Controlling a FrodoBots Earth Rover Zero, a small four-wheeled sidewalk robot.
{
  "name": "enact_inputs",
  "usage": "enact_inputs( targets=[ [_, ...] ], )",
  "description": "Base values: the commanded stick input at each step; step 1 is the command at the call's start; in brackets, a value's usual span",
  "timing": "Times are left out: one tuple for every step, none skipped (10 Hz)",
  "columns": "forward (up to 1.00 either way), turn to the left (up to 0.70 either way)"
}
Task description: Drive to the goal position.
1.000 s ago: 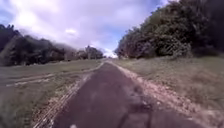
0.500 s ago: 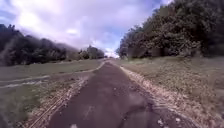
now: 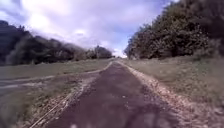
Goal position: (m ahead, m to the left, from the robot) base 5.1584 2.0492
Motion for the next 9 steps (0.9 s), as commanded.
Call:
enact_inputs(
  targets=[
    [0.85,0.00],
    [0.85,0.00],
    [0.85,0.00],
    [0.85,0.00],
    [0.85,0.00],
    [0.85,0.00],
    [0.85,0.00],
    [0.85,0.17],
    [0.85,0.34]
  ],
)
